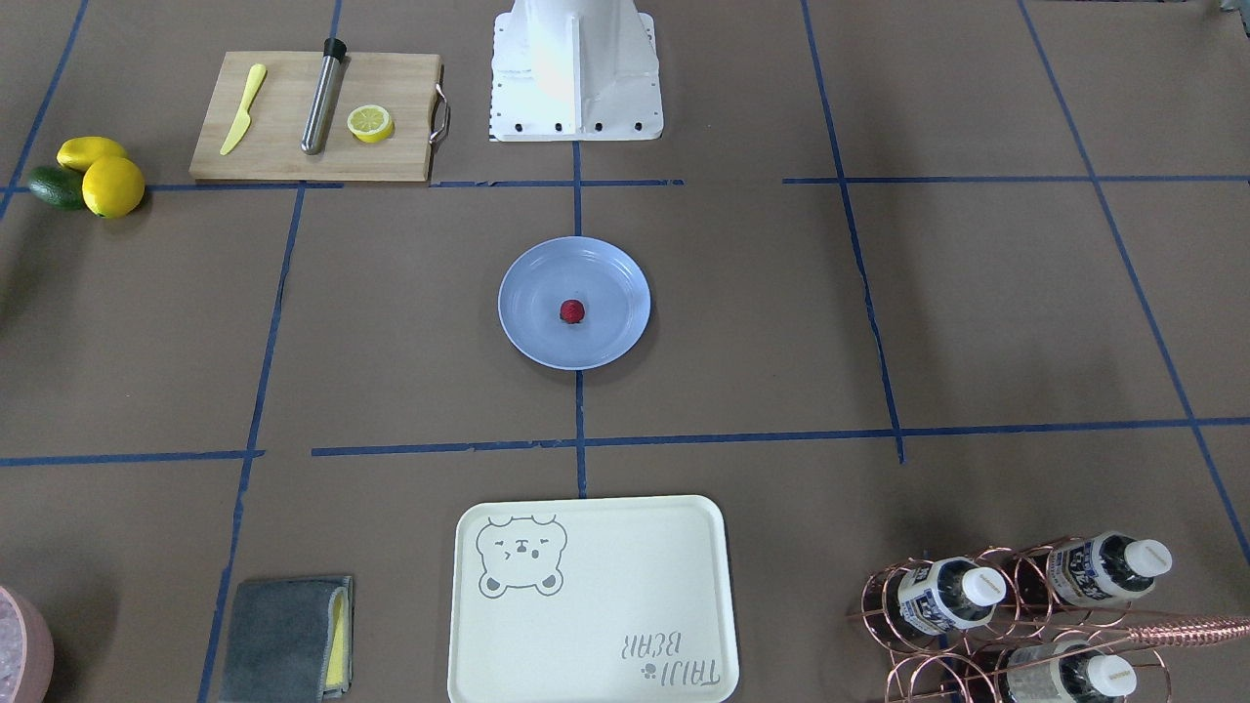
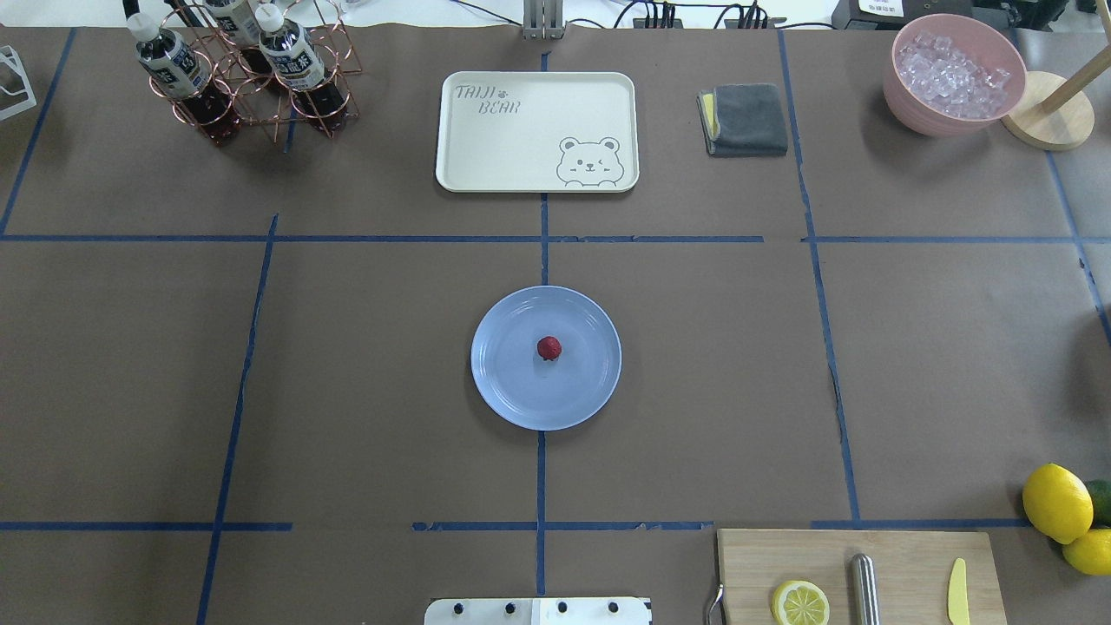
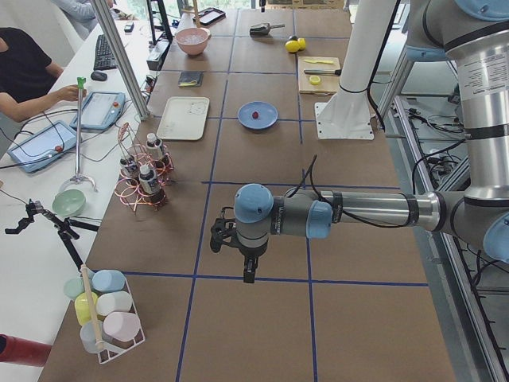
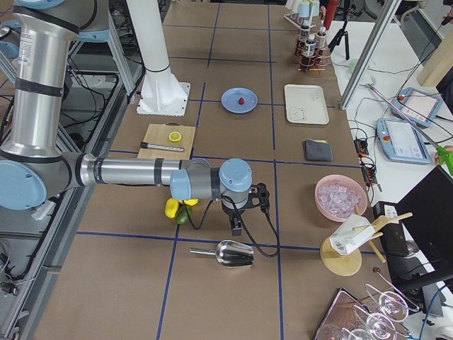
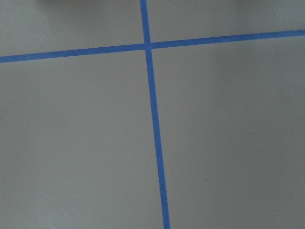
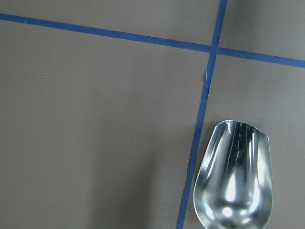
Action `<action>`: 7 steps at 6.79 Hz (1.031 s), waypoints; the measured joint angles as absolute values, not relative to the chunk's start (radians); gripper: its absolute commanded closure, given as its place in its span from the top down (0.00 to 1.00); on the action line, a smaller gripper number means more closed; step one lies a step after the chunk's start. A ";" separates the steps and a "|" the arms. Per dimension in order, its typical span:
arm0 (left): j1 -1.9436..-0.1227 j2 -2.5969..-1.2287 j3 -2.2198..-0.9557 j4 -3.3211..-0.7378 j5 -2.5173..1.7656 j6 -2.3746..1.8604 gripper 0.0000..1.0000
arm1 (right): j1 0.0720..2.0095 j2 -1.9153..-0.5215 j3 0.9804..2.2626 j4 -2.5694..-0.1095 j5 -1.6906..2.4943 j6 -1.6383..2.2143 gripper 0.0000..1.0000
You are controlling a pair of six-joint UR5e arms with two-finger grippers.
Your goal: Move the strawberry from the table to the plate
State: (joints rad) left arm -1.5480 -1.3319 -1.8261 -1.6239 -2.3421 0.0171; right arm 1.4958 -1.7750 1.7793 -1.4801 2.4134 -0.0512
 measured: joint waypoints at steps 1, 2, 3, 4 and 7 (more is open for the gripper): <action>-1.548 -1.343 -1.816 -1.614 -2.340 0.026 1.00 | 1.496 -1.778 1.780 -1.481 2.413 -0.064 1.00; -1.547 -1.357 -1.799 -1.611 -2.339 0.051 1.00 | 1.497 -1.781 1.782 -1.491 2.413 -0.092 1.00; -1.549 -1.367 -1.787 -1.607 -2.342 0.090 1.00 | 1.497 -1.788 1.791 -1.516 2.413 -0.122 1.00; -1.551 -1.372 -1.786 -1.606 -2.348 0.109 1.00 | 1.497 -1.799 1.807 -1.541 2.413 -0.137 1.00; -1.553 -1.366 -1.820 -1.617 -2.351 0.121 1.00 | 1.497 -1.807 1.839 -1.588 2.411 -0.143 1.00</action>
State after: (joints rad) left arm -1.5529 -1.3662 -1.8196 -1.6170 -2.3506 0.1206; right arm 1.4970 -1.8066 1.8385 -1.5884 2.4109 -0.1433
